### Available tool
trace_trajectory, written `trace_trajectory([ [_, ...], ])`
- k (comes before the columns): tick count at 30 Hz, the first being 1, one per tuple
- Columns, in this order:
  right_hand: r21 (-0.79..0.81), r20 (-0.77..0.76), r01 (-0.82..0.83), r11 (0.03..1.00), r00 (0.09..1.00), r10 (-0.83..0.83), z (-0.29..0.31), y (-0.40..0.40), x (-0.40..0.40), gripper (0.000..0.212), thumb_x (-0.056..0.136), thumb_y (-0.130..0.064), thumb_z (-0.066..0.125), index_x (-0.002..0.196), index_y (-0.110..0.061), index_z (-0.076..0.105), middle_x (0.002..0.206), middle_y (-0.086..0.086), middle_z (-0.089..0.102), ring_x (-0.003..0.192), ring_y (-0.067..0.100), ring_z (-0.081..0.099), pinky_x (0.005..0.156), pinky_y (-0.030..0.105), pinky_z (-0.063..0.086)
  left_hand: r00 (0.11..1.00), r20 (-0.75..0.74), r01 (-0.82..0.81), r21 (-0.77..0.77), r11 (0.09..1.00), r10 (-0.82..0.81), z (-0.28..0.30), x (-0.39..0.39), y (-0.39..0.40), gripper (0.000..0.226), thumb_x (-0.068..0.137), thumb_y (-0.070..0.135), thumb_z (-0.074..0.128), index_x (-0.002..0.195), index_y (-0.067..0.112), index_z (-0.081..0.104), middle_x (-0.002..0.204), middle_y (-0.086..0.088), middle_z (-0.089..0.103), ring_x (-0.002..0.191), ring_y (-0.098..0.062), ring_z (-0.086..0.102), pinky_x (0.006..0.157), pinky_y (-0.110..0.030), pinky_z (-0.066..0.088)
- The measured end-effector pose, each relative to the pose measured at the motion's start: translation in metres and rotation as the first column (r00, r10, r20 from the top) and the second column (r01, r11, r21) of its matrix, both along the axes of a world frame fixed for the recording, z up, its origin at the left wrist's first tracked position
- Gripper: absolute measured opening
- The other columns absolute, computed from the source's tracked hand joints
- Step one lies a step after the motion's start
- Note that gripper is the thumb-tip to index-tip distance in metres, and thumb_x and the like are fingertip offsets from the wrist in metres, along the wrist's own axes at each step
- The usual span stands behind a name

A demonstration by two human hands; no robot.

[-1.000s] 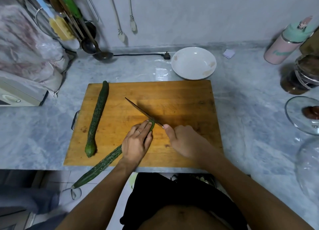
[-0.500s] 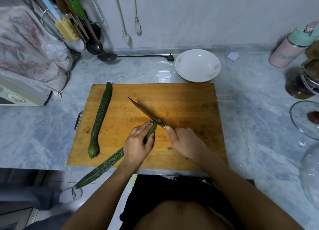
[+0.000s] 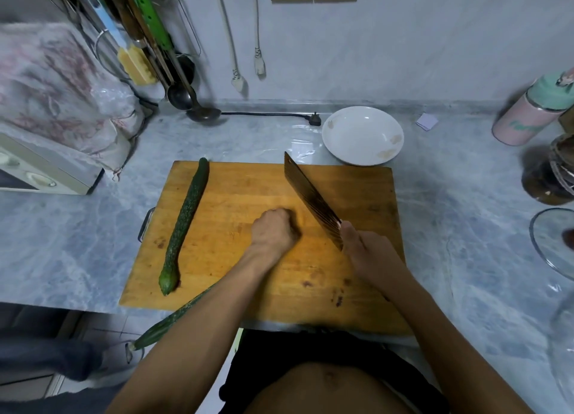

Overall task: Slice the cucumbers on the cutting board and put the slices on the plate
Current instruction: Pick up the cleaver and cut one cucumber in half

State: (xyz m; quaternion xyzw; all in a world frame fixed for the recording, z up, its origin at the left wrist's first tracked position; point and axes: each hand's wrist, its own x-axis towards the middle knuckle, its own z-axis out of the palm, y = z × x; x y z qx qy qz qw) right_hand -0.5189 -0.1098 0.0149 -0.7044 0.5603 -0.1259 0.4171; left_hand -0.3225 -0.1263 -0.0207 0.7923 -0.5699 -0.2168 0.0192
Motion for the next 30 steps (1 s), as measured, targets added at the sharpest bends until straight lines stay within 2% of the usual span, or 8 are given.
trace_trajectory([
  [3,-0.001,0.049,0.005,1.0,0.999,-0.005,0.002,-0.003,0.0,0.062,0.094,-0.059,0.017,0.059,-0.017,0.047,0.051,-0.004,0.044,0.047,0.009,0.042,0.054,0.024,0.033,0.928,-0.319,-0.24,-0.114,0.964,0.194,-0.005,0.023,-0.004,0.01,0.083,0.022,0.066,0.09,0.028,0.069,0.102,0.0,0.072,0.097,-0.022,0.066,0.081,-0.029,0.053],
  [5,-0.006,0.052,-0.023,1.0,0.998,0.024,0.005,-0.008,0.004,0.061,0.091,-0.061,0.016,0.058,-0.018,0.046,0.052,-0.004,0.043,0.048,0.009,0.041,0.054,0.024,0.033,0.876,-0.401,-0.385,-0.25,0.888,0.268,-0.006,0.053,0.002,0.015,0.086,0.024,0.066,0.099,0.029,0.071,0.104,0.002,0.073,0.096,-0.019,0.066,0.081,-0.028,0.054],
  [8,-0.013,0.043,-0.092,0.996,0.995,0.093,0.008,-0.017,0.014,0.06,0.092,-0.06,0.017,0.058,-0.019,0.046,0.053,-0.004,0.044,0.049,0.008,0.041,0.054,0.023,0.033,0.866,-0.383,-0.474,-0.426,0.77,0.322,-0.007,0.105,0.009,0.016,0.094,0.03,0.061,0.108,0.03,0.069,0.106,0.007,0.071,0.086,-0.011,0.065,0.066,-0.018,0.049],
  [11,-0.005,0.004,-0.152,0.988,0.988,0.152,0.012,-0.029,0.029,0.062,0.098,-0.056,0.02,0.058,-0.018,0.048,0.054,-0.003,0.048,0.05,0.008,0.045,0.056,0.026,0.034,0.847,-0.314,-0.532,-0.479,0.698,0.43,-0.005,0.152,0.005,0.024,0.092,0.022,0.06,0.115,0.02,0.067,0.106,0.001,0.069,0.087,-0.017,0.063,0.071,-0.026,0.048],
  [15,-0.042,-0.004,-0.195,0.98,0.981,0.195,0.017,-0.04,0.053,0.071,0.101,-0.054,0.023,0.066,-0.003,0.06,0.061,0.006,0.059,0.056,0.015,0.056,0.06,0.029,0.04,0.817,-0.254,-0.575,-0.416,0.705,0.518,-0.006,0.198,-0.009,0.024,0.089,0.017,0.06,0.112,0.012,0.067,0.11,-0.011,0.069,0.101,-0.03,0.063,0.085,-0.038,0.053],
  [21,-0.096,-0.02,-0.216,0.972,0.976,0.216,0.024,-0.046,0.09,0.065,0.102,-0.052,0.024,0.063,-0.008,0.053,0.06,0.008,0.054,0.056,0.017,0.051,0.053,0.027,0.035,0.756,-0.317,-0.652,-0.286,0.702,0.573,-0.023,0.231,-0.027,0.023,0.091,0.01,0.058,0.11,0.013,0.071,0.114,-0.008,0.07,0.103,-0.026,0.064,0.087,-0.028,0.048],
  [26,-0.12,-0.069,-0.21,0.97,0.977,0.203,0.021,-0.045,0.096,0.077,0.098,-0.057,0.021,0.076,0.003,0.064,0.072,0.015,0.067,0.07,0.026,0.063,0.068,0.034,0.046,0.707,-0.466,-0.691,-0.297,0.659,0.531,-0.023,0.235,-0.023,0.025,0.09,0.015,0.067,0.114,0.01,0.072,0.116,-0.008,0.07,0.109,-0.022,0.064,0.1,-0.027,0.047],
  [30,-0.072,-0.055,-0.151,0.986,0.988,0.147,0.017,-0.032,0.083,0.077,0.096,-0.059,0.022,0.072,0.0,0.064,0.068,0.01,0.065,0.065,0.019,0.061,0.063,0.031,0.041,0.84,-0.37,-0.541,-0.525,0.657,0.396,-0.008,0.197,0.008,0.019,0.09,0.015,0.064,0.106,0.012,0.073,0.106,-0.006,0.072,0.097,-0.018,0.065,0.085,-0.02,0.045],
])
